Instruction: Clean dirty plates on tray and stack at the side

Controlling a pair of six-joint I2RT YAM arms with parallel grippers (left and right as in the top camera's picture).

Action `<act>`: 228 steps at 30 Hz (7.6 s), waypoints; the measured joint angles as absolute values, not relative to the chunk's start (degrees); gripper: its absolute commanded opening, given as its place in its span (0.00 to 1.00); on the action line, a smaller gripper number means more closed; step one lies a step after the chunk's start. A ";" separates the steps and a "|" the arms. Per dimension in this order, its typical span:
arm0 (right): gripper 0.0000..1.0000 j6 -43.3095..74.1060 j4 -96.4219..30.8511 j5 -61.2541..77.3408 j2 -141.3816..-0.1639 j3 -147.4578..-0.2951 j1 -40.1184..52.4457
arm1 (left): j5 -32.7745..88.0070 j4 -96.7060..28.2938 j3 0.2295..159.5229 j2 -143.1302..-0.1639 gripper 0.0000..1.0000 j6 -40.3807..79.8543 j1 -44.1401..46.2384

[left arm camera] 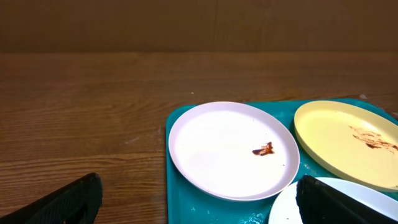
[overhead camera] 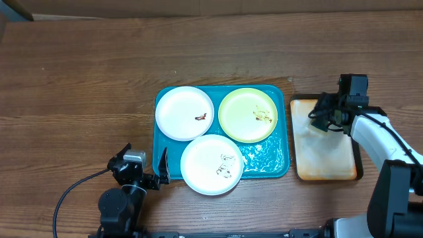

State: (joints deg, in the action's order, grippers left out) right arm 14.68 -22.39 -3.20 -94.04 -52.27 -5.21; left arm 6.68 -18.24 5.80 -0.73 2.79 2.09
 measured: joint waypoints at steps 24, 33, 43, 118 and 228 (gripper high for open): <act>0.69 13.45 -16.05 -1.32 -101.75 -52.73 -5.21 | 6.68 -18.24 5.80 -0.75 1.00 2.81 2.11; 0.04 13.78 -15.22 -0.34 -102.56 -52.71 -5.21 | 6.68 -18.24 5.80 -0.75 1.00 2.79 2.09; 1.00 13.80 -14.66 -0.23 -102.59 -52.82 -5.19 | 6.68 -18.24 5.80 -0.75 1.00 2.79 2.09; 0.67 8.88 -49.23 3.36 -102.96 -68.34 -5.21 | 6.68 -18.24 5.80 -0.75 1.00 2.79 2.11; 0.04 8.93 -60.10 7.11 -107.96 -73.41 -5.21 | 9.32 -19.16 8.64 -0.82 1.00 3.18 2.09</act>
